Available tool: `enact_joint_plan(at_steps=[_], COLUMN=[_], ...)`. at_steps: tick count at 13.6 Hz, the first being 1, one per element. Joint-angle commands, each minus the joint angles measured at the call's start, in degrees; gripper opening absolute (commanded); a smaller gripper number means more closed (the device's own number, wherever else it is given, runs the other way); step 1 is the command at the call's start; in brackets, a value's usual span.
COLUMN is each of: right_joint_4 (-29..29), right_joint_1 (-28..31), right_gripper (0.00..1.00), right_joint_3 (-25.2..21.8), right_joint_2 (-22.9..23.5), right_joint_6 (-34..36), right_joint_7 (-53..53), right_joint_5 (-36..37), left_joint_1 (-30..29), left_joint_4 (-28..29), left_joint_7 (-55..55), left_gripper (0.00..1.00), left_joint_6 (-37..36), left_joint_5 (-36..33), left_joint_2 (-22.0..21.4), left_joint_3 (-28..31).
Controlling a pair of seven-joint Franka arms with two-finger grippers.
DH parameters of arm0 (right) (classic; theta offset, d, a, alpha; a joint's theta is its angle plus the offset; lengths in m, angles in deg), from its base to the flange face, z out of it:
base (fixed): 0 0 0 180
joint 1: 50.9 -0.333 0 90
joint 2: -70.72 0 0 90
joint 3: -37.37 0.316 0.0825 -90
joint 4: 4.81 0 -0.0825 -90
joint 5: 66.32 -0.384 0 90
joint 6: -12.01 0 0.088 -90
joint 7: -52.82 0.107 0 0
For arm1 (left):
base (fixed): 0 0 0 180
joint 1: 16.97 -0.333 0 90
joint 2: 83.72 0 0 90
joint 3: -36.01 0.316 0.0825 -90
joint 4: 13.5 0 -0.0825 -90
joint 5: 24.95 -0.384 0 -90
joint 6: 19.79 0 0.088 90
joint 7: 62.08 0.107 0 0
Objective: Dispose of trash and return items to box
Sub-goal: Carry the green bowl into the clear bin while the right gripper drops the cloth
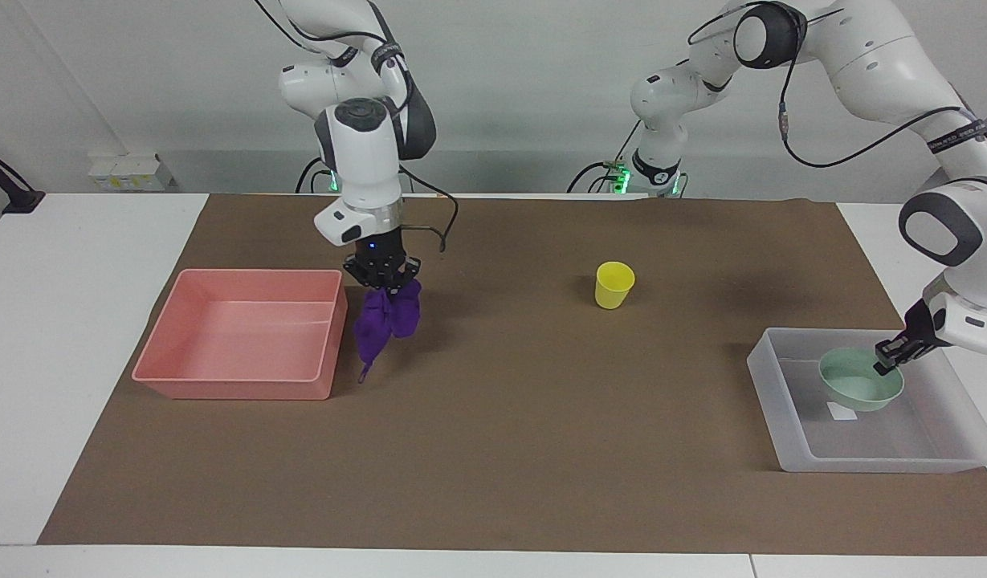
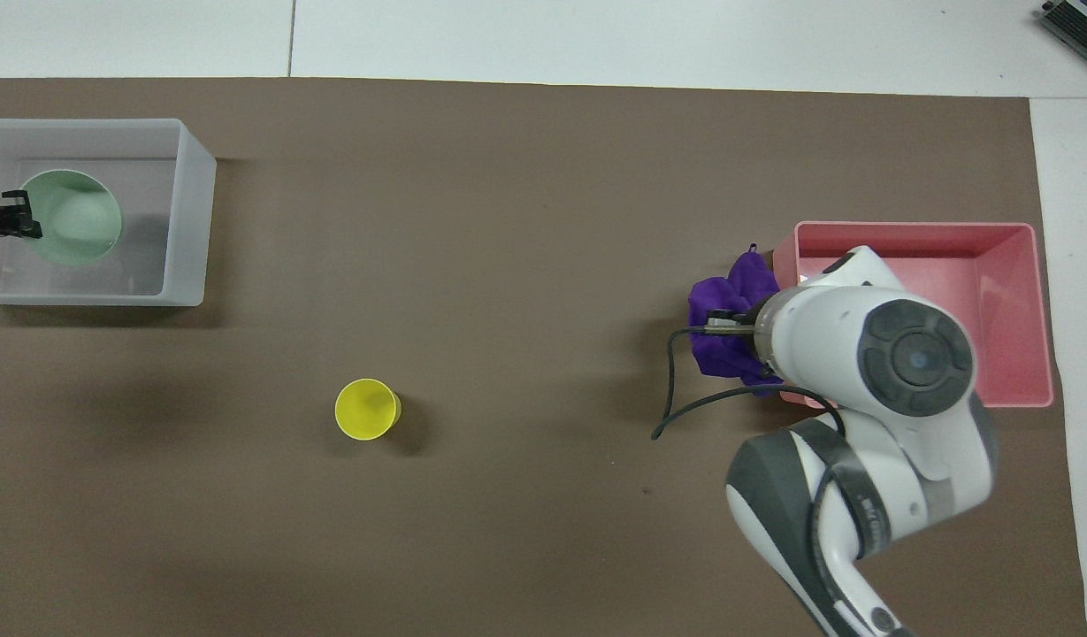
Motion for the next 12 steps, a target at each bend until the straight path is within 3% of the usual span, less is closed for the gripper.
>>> enact_joint_plan(at_steps=[1,3,4,5,6,10,12], right_joint_4=[0.5,0.5,0.5,0.6,0.7,0.8,0.8], right_joint_1=[4.6,7.5,9.2,10.8,13.0,17.7,19.3], right_gripper=[0.0,0.0,0.0,0.0,0.0,0.0,0.0], right_joint_3=[0.4,0.3,0.3,0.3,0.3,0.3,0.3], right_joint_2=[-4.4,-5.7,-5.7,-5.7,-5.7,-3.8,-2.9], right_joint_6=[3.4,5.2,5.9,6.2,6.6,6.8,6.7], right_joint_7=[-0.6,-1.0,-1.0,-1.0,-1.2,-2.5,-2.8], right_joint_5=[1.0,1.0,0.9,0.7,-0.2,-2.9,-3.0], left_joint_1=[0.1,-0.2,-0.1,0.4,0.7,1.5,2.5], left_joint_4=[-1.4,-1.2,-1.3,-1.7,-1.8,-4.0,-3.9], left_joint_7=[0.1,0.2,0.4,-0.2,-0.5,-0.3,-0.3], left_gripper=[0.0,0.0,0.36,0.79,1.0,1.0,1.0], left_joint_6=[0.7,0.6,0.6,0.7,0.8,-0.5,-1.7], left_joint_5=[-1.1,-1.1,-1.1,-0.9,-0.7,-1.5,-1.3], left_joint_2=[3.4,4.5,4.6,4.5,4.2,1.5,-2.7], left_joint_3=[-0.2,-0.2,-0.2,-0.3,-0.3,-0.6,-0.8])
